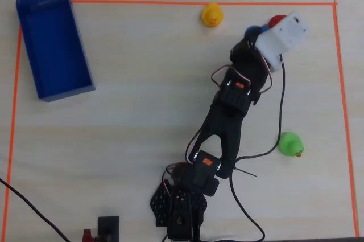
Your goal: Grasp blue duck and put it into box.
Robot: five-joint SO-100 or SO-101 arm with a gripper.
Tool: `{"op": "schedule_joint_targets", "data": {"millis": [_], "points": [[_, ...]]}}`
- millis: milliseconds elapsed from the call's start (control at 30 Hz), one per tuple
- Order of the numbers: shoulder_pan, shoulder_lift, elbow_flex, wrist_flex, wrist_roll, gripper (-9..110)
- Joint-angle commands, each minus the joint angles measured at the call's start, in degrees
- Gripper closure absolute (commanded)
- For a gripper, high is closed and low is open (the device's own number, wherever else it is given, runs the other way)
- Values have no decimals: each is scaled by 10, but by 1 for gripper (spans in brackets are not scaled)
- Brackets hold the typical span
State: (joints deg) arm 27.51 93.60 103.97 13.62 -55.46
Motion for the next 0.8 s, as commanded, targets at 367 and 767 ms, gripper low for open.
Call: {"op": "schedule_joint_targets", "data": {"millis": [367,767], "points": [[-520,-149,-585,699,290,101],[-625,-394,-880,606,296,100]]}}
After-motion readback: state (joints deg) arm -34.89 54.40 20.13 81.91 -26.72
